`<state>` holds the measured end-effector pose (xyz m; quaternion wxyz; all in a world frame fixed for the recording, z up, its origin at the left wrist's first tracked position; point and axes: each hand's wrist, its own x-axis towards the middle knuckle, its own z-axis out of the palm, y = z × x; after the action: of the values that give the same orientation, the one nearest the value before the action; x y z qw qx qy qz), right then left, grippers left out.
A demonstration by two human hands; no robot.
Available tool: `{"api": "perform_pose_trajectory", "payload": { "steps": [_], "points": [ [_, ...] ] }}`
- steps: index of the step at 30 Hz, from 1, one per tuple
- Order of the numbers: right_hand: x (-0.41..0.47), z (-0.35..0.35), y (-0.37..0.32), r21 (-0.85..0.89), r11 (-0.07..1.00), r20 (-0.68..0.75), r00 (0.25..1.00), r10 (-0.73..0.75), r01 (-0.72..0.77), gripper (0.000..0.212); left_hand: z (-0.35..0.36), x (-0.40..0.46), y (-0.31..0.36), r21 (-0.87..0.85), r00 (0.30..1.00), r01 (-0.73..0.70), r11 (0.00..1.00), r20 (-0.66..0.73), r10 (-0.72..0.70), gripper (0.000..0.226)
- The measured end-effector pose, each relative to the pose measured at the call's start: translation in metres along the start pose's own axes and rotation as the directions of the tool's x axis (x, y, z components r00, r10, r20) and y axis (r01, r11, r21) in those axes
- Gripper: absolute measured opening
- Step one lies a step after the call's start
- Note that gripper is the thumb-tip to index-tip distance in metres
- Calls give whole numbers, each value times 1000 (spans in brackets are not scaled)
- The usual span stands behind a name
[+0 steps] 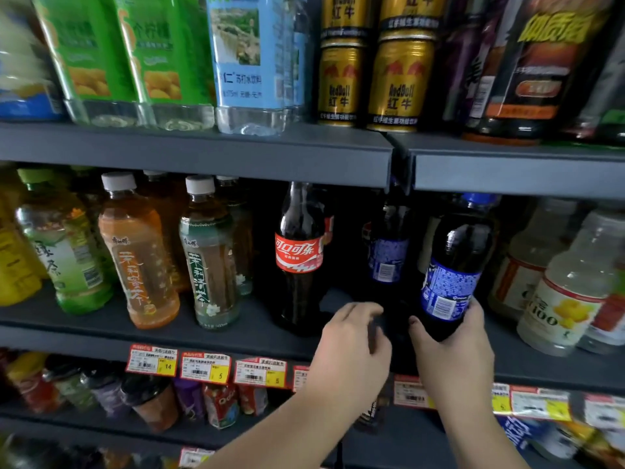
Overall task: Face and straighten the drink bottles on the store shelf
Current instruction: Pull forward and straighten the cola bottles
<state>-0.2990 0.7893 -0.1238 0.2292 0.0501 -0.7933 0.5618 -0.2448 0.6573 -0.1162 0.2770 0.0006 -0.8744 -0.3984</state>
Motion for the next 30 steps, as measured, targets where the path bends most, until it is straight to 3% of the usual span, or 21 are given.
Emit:
{"api": "perform_pose_trajectory", "payload": {
  "steps": [5,10,13,21,26,30],
  "points": [
    [5,-2,8,21,1000,37,999,19,-20,63,24,37,7,-30,921,385,923,72,-382,74],
    [9,-4,10,46,998,52,998,30,-33,65,41,60,6,65,869,491,869,35,-493,64],
    [9,-2,10,43,999,46,999,26,-28,66,47,63,5,66,852,523,850,-22,-523,57],
    [9,-3,11,62,998,52,998,28,-31,63,57,61,-1,160,847,531,832,-125,-516,64],
    [9,-3,11,66,997,53,998,35,-38,66,58,61,-2,207,861,508,836,-109,-497,69],
    [8,-4,10,74,997,53,998,35,-39,67,56,58,-1,148,878,478,866,-80,-471,61]
  ]
}}
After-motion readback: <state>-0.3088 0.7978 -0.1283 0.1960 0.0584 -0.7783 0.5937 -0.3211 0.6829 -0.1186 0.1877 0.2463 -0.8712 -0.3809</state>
